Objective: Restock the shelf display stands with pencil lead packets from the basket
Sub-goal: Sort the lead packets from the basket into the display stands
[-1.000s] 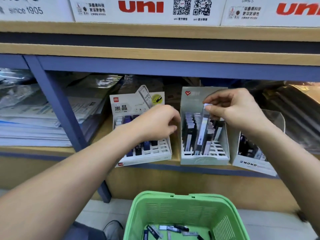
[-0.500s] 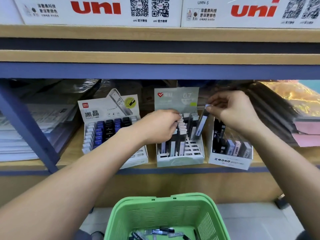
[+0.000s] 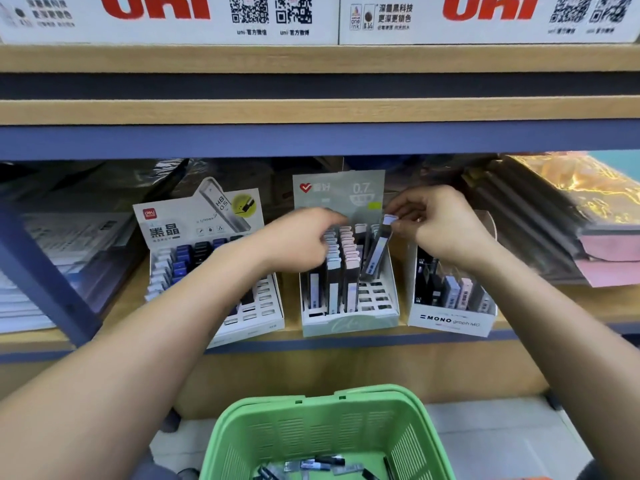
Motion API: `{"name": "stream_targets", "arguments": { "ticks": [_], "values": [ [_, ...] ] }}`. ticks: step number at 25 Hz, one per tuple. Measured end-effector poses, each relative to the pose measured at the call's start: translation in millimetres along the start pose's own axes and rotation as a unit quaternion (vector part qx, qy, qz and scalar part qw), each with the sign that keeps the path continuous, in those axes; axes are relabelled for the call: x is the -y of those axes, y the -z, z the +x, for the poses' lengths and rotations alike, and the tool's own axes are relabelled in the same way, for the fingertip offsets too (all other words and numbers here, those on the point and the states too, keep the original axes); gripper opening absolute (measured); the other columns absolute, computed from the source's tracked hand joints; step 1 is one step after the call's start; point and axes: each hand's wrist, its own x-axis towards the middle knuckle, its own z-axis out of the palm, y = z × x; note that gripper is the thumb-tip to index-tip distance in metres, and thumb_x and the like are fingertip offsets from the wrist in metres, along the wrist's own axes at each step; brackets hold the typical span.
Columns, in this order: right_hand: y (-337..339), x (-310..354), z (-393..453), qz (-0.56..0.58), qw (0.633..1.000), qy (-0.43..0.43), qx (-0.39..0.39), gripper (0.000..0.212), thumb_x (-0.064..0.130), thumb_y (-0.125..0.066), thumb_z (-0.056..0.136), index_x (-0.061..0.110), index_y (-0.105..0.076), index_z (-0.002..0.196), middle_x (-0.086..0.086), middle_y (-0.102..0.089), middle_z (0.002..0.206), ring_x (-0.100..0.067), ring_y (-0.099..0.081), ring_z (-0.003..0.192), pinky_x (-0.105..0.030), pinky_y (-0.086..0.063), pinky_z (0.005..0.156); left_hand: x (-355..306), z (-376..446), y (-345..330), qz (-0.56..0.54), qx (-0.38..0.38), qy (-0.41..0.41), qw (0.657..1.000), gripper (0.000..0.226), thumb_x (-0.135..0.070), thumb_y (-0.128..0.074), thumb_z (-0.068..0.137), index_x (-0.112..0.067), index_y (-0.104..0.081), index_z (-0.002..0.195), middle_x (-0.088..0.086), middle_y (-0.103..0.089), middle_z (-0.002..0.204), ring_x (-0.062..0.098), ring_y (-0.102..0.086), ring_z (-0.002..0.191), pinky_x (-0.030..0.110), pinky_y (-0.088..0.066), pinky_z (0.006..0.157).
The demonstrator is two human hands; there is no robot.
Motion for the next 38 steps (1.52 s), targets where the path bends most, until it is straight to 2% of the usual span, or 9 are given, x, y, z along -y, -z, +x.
{"name": "stream_targets", "arguments": {
  "ticks": [3,6,9,11,16,20,24,28,38],
  "values": [
    [1.7,11.2,-1.9,-0.012,1.000,0.009,0.014,0.020,0.005,-0.068,0.085,0.024,-0.074,0.090,0.006,-0.072,0.087,-0.004,-0.065,0.079,-0.012,-0.048,0.069,12.3,-3.2,13.6,0.003,-0.047,0.026,0.999,0.049,-0.002,-0.052,0.093,-0.018,-0.059,0.138,-0.001,-0.061,0.138,0.014,-0.056,0.126,0.028,-0.044,0.107],
    [9.4,29.0,-7.0,0.028,0.998,0.003,0.064,0.016,0.005,-0.066,0.084,0.017,-0.076,0.084,-0.002,-0.074,0.079,-0.010,-0.065,0.070,-0.023,-0.052,0.067,21.6,-8.4,16.2,-0.010,-0.062,0.020,0.998,0.027,-0.011,-0.064,0.092,-0.018,-0.073,0.117,-0.004,-0.072,0.114,0.008,-0.066,0.101,0.025,-0.053,0.093],
    [5.4,45.5,-14.3,0.157,0.982,0.016,0.105,0.014,0.000,-0.068,0.085,0.011,-0.076,0.088,-0.011,-0.075,0.078,-0.021,-0.071,0.068,-0.029,-0.058,0.066,24.9,-13.5,13.8,-0.008,-0.030,-0.007,1.000,0.023,-0.013,-0.069,0.091,-0.019,-0.075,0.112,-0.007,-0.073,0.110,0.005,-0.066,0.094,0.021,-0.052,0.088],
    [-9.0,53.2,-18.1,0.181,0.977,0.050,0.097,0.012,0.000,-0.072,0.086,0.010,-0.076,0.092,-0.009,-0.076,0.080,-0.024,-0.074,0.074,-0.031,-0.060,0.071,28.3,-16.3,15.0,0.000,-0.022,-0.020,1.000,0.028,-0.008,-0.065,0.091,-0.019,-0.075,0.114,-0.006,-0.073,0.111,0.009,-0.066,0.098,0.021,-0.050,0.087],
    [-48.5,56.7,-24.5,0.028,0.983,0.163,0.075,0.012,0.012,-0.073,0.089,0.019,-0.078,0.097,0.013,-0.072,0.081,-0.004,-0.068,0.077,-0.017,-0.054,0.073,36.8,-27.1,19.5,0.002,-0.020,-0.046,0.999,0.047,0.004,-0.054,0.086,-0.022,-0.073,0.120,-0.004,-0.067,0.129,0.016,-0.061,0.118,0.035,-0.050,0.101],
    [-55.8,51.7,-24.5,-0.024,0.980,0.177,0.083,0.016,0.015,-0.072,0.089,0.021,-0.079,0.103,0.021,-0.066,0.081,0.008,-0.063,0.076,-0.010,-0.049,0.074,36.1,-34.0,17.5,0.038,0.022,-0.061,0.997,0.054,0.006,-0.050,0.088,-0.024,-0.067,0.129,-0.008,-0.052,0.148,0.016,-0.052,0.131,0.029,-0.043,0.105],
    [-60.5,49.4,-27.3,-0.026,0.978,0.182,0.100,0.015,0.017,-0.075,0.089,0.023,-0.077,0.102,0.011,-0.071,0.090,-0.001,-0.065,0.082,-0.023,-0.055,0.079,38.9,-36.2,14.3,0.049,0.058,-0.072,0.995,0.059,0.006,-0.047,0.086,-0.027,-0.066,0.131,-0.008,-0.052,0.148,0.021,-0.057,0.125,0.039,-0.050,0.100],
    [-68.4,43.4,-27.8,-0.075,0.971,0.215,0.078,0.010,0.020,-0.080,0.085,0.020,-0.079,0.095,0.003,-0.070,0.092,-0.016,-0.060,0.088,-0.040,-0.054,0.078,38.2,-36.0,16.3,0.066,0.054,-0.059,0.995,0.064,0.008,-0.046,0.089,-0.028,-0.056,0.141,-0.010,-0.039,0.157,0.014,-0.037,0.144,0.027,-0.031,0.116],
    [-69.3,40.1,-28.4,-0.057,0.973,0.212,0.075,0.014,0.016,-0.077,0.088,0.017,-0.080,0.102,0.006,-0.068,0.098,-0.015,-0.063,0.091,-0.039,-0.055,0.080,39.3,-34.6,15.5,0.061,0.039,-0.054,0.996,0.068,0.011,-0.045,0.088,-0.028,-0.054,0.142,-0.012,-0.038,0.157,0.013,-0.033,0.146,0.024,-0.028,0.115]
  ]
}}
